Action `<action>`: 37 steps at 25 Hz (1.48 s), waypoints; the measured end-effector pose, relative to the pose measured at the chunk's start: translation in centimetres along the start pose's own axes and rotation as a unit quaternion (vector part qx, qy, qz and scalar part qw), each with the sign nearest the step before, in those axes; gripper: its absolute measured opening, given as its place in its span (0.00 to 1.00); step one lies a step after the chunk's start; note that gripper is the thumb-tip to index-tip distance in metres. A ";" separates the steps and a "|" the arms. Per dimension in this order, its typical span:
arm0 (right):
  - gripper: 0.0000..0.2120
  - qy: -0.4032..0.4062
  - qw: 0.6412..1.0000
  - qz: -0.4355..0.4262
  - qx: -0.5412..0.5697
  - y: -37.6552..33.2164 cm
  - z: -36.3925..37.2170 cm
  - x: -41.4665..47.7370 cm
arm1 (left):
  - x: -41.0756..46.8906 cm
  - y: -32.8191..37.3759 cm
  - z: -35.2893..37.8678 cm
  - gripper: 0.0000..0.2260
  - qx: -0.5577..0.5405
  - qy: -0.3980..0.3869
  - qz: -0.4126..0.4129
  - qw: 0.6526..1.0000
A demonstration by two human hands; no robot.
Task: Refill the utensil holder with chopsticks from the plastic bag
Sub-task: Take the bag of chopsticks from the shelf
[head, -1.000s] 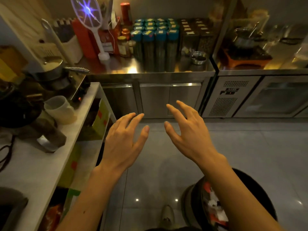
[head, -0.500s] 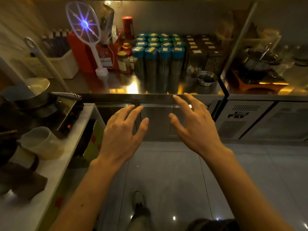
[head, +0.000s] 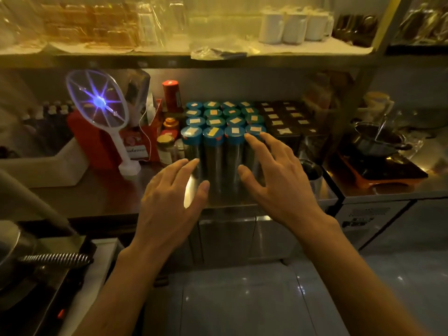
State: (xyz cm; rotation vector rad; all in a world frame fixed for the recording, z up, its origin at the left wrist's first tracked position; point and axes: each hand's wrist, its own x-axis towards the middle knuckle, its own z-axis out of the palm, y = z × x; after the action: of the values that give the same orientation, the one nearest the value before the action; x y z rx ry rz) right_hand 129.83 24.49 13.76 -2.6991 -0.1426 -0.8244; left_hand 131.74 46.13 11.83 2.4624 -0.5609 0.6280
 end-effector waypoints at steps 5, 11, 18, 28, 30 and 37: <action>0.29 0.023 1.000 -0.014 -0.005 5.7 3.2 9.5 | 10.4 -1.7 3.8 0.27 0.011 0.022 0.024 0.999; 0.31 0.047 0.998 -0.049 -0.005 13.7 5.5 21.3 | 24.3 -0.7 10.1 0.27 0.083 0.037 0.042 0.995; 0.38 0.015 0.994 -0.105 -0.021 19.0 8.0 33.0 | 36.8 -2.2 13.4 0.35 0.200 0.046 0.051 0.977; 0.31 0.030 0.992 -0.086 -0.090 21.0 11.0 40.5 | 45.9 -6.6 14.9 0.35 0.207 0.026 0.087 0.974; 0.24 0.049 0.991 -0.090 -0.083 21.0 11.1 41.1 | 46.7 -7.1 15.0 0.28 0.204 0.032 0.111 0.972; 0.14 0.121 0.982 -0.136 -0.043 20.5 9.8 39.6 | 46.7 -6.3 14.8 0.20 0.208 0.058 0.129 0.968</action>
State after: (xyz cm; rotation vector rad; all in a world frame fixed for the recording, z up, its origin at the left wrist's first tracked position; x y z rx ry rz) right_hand 171.62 8.44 22.75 -2.6670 -0.4359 -1.2578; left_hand 177.15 30.50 23.24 2.7347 -0.7773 1.0827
